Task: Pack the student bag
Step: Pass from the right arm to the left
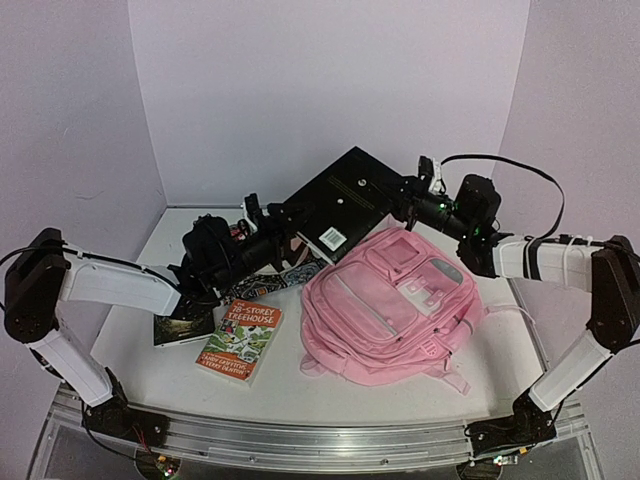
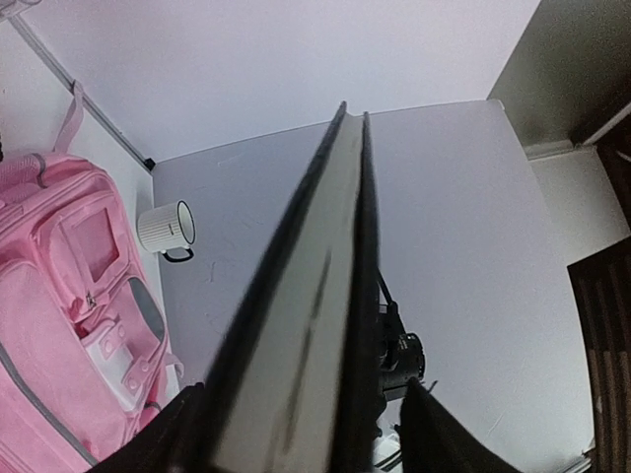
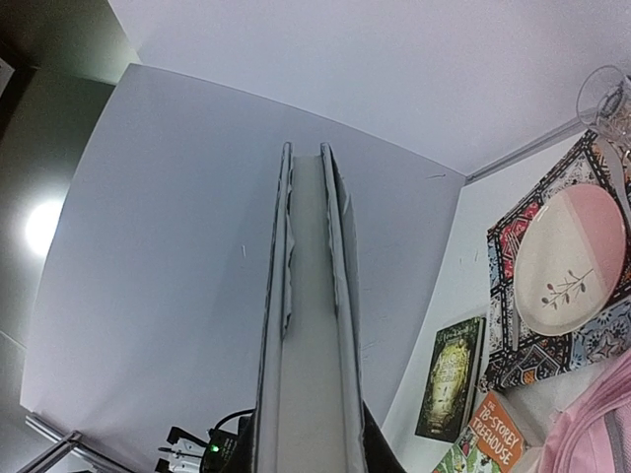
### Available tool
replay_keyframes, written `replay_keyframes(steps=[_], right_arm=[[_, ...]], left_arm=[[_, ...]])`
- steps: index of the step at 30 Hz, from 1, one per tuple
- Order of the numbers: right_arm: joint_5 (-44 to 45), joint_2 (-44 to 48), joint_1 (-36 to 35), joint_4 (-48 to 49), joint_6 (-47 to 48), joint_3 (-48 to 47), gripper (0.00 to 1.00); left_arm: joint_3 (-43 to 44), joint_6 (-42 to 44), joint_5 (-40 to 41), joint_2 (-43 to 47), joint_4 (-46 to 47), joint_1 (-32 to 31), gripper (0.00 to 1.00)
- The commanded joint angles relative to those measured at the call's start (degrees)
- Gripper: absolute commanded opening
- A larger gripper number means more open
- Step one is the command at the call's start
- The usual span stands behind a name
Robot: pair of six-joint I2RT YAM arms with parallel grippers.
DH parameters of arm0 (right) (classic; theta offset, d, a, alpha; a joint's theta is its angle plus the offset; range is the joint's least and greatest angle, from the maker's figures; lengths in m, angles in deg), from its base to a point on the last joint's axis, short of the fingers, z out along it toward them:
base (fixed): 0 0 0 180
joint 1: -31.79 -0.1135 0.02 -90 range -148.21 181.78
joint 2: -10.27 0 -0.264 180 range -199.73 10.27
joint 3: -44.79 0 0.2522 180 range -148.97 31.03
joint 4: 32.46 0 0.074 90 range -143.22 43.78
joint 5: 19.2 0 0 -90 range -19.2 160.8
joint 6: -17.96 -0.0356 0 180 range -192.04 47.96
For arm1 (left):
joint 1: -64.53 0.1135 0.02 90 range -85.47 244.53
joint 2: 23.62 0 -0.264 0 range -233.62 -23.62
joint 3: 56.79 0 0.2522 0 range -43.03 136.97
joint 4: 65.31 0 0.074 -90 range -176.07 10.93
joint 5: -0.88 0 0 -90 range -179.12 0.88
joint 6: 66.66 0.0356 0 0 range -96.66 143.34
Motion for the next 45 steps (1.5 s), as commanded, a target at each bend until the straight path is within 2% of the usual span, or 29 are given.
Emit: replay_keyframes(steps=[1, 8, 11, 18, 23, 27, 30, 33, 41, 45], right_arm=[[-0.9, 3.1, -0.1, 11.1, -1.2, -0.5, 0.00], [-3.3, 2.3, -0.2, 8.2, 2.7, 1.6, 0.00], [-5.3, 2.5, -0.2, 1.8, 8.5, 1.4, 0.07], [-7.0, 4.5, -0.1, -19.7, 26.3, -0.6, 0.53], [-4.6, 6.5, -0.5, -36.8, 40.1, -3.3, 0.70], [-1.4, 7.5, -3.6, -48.5, 50.1, -5.7, 0.71], [5.1, 6.2, -8.8, -59.9, 57.4, -8.8, 0.71], [10.8, 4.5, -14.3, -68.6, 62.3, -11.2, 0.75], [18.1, -1.8, -25.0, -79.6, 66.5, -16.6, 0.75], [20.7, -6.2, -28.4, -81.5, 67.1, -20.0, 0.71]], left_arm=[[1.8, -0.1, -0.4, -0.2, 6.1, -0.2, 0.53], [-1.2, 0.5, 3.4, 1.9, 6.2, -0.2, 0.02], [-2.9, 1.5, 4.8, 3.1, 6.0, 0.0, 0.00], [-9.5, 2.8, 6.9, 8.6, 2.8, 3.9, 0.00], [-13.1, 1.2, 1.3, 12.7, 0.2, 9.9, 0.00], [-14.4, 1.7, -4.1, 16.7, -4.5, 14.5, 0.00], [-14.6, 4.6, -5.7, 20.0, -11.8, 17.5, 0.00], [-16.3, 4.2, -8.7, 23.1, -13.6, 20.8, 0.00], [-19.1, 6.1, -15.3, 28.5, -20.0, 28.3, 0.00], [-19.9, 6.6, -18.4, 29.2, -21.4, 30.8, 0.00]])
